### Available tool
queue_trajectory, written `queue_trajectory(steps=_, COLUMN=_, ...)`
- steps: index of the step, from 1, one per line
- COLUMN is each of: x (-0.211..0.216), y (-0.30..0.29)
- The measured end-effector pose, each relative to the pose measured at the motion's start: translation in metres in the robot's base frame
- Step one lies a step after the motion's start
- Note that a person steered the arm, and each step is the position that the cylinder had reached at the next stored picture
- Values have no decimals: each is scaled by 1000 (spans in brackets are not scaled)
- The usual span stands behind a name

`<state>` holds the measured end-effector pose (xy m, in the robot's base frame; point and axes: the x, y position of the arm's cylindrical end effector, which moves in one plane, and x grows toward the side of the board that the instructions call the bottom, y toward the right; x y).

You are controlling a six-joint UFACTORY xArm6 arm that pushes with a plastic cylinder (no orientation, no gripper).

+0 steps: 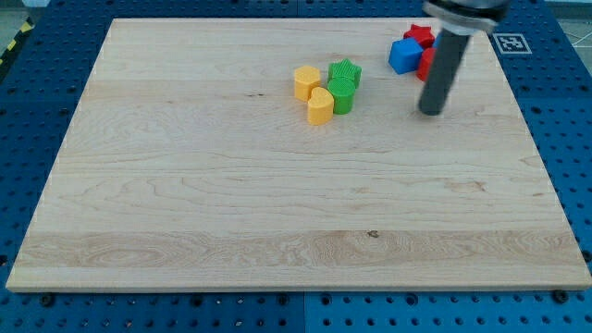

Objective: Separate the red circle and the blue triangle

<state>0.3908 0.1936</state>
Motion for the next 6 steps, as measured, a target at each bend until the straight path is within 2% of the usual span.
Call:
queue_trajectory(steps=1, x=-4, y=45)
queue_trajectory(steps=2, x=-21, y=51)
queue_trajectory(steps=4, x=-73, y=46)
queue_trajectory(steps=6, x=-83, y=21)
